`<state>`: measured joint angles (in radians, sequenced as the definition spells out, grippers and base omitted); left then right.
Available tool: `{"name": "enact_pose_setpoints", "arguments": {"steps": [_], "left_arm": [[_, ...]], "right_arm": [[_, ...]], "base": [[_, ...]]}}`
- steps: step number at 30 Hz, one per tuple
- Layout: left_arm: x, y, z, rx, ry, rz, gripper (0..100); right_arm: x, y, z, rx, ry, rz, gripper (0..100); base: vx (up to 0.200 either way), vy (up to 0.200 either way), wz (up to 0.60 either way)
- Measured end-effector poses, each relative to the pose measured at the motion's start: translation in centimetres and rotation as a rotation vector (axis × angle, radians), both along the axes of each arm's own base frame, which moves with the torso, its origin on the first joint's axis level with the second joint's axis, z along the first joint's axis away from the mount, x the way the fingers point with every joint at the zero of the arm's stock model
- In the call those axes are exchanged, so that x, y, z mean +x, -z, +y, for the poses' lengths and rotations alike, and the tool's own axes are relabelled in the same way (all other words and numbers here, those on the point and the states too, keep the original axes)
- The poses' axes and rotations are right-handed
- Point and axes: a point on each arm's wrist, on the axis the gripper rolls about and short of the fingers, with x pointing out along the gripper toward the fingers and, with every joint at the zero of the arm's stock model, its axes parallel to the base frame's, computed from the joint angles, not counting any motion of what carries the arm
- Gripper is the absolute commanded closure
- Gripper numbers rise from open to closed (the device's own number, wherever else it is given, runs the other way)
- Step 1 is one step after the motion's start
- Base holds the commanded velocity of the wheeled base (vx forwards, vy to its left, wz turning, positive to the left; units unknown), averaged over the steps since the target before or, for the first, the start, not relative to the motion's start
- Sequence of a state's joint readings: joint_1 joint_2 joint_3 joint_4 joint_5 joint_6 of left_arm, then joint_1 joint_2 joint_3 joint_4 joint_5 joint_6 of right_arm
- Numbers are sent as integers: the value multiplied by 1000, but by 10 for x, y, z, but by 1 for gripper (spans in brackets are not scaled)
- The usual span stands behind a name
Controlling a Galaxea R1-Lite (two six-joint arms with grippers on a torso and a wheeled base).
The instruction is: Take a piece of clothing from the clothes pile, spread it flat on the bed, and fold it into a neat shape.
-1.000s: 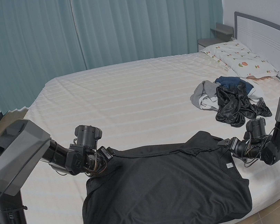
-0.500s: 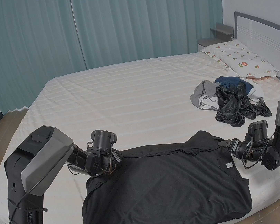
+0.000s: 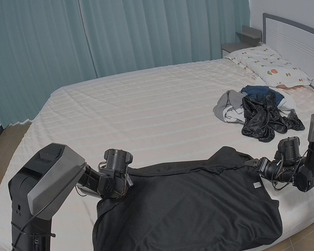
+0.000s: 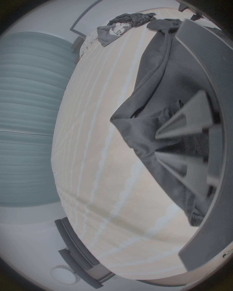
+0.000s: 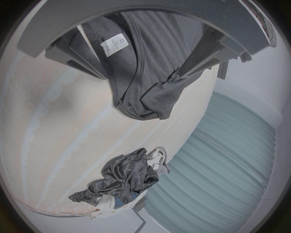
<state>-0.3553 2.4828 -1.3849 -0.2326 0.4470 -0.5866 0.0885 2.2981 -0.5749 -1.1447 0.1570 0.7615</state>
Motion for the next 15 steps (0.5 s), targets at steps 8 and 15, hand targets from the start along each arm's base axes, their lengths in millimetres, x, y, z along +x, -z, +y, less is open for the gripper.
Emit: {"name": "enact_pose_setpoints", "arguments": {"steps": [8,15], "left_arm": [[14,-8,36,14,-56,-26,100],[18,-18,51,-52,-44,-63,0]], "right_arm": [[-1,1,0,0,0,3,0],[-1,3,0,0,-1,9,0]], "base": [[0,0,0],[0,0,0]]}}
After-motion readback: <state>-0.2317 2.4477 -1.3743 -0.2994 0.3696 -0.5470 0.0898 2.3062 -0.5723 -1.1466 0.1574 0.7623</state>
